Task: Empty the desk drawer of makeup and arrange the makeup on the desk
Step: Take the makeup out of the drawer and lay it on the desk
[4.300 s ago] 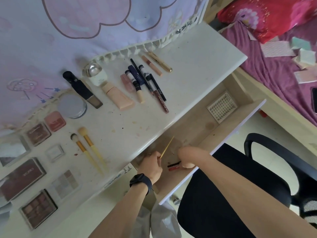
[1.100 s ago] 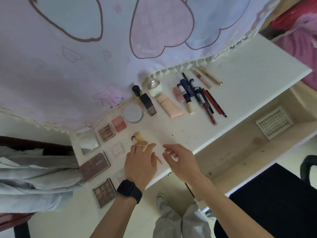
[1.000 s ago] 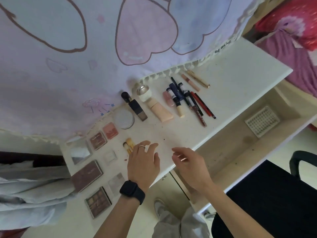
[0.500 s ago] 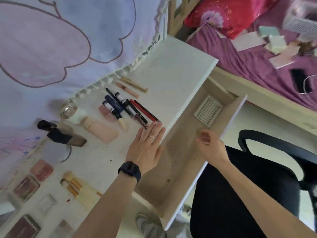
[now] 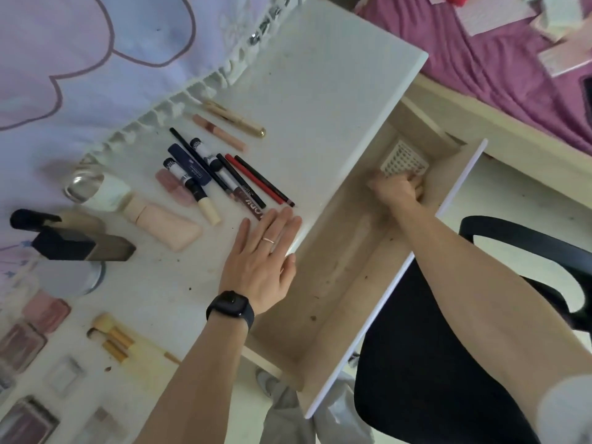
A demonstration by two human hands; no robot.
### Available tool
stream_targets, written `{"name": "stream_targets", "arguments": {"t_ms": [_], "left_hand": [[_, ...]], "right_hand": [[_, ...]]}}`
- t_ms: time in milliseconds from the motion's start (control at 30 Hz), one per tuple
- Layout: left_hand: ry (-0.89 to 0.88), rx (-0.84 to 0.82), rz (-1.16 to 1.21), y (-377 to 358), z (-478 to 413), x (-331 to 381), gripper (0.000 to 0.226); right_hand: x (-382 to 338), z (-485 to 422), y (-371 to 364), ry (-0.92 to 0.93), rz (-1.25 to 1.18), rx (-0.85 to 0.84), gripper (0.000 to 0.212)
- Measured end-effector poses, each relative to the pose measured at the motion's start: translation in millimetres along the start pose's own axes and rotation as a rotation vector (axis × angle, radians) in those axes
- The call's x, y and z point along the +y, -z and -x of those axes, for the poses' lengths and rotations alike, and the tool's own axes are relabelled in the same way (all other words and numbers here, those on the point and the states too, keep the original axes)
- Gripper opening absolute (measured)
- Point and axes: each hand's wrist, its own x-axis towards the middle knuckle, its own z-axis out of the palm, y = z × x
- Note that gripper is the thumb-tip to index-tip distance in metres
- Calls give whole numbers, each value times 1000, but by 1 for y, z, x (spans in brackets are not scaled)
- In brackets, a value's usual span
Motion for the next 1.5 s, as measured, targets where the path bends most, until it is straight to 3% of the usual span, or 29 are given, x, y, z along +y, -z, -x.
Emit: {"name": "stream_targets", "arguments": {"t_ms": [133,300,533,633,900,1167,1333,1500], "left_hand": [[7,17,4,0,-1,-1,56],[19,-3,-3,0,1,0,59],[27,-23,-37,-2,1,0,61],[28,-19,-37,-3,1,0,61],[25,7,-63,-7,3,0,62],[-11,29,-41,5,6,0,57],[2,171,16,29,-31,-1,51],[121,-41,-144,51,-122,4,63]], "right_hand": [[4,6,-22,44,21,111,103],[17,18,-38,125,26,23,102],[19,30,-32,29,50,53,139],[18,34,-26,39,36,54,123],[28,61,3,118,-194,-2,39],[56,125,52,164,-628,67,29],[40,140,92,135,-967,-62,21],[-17,127,107,199,-1007,-116,18]]}}
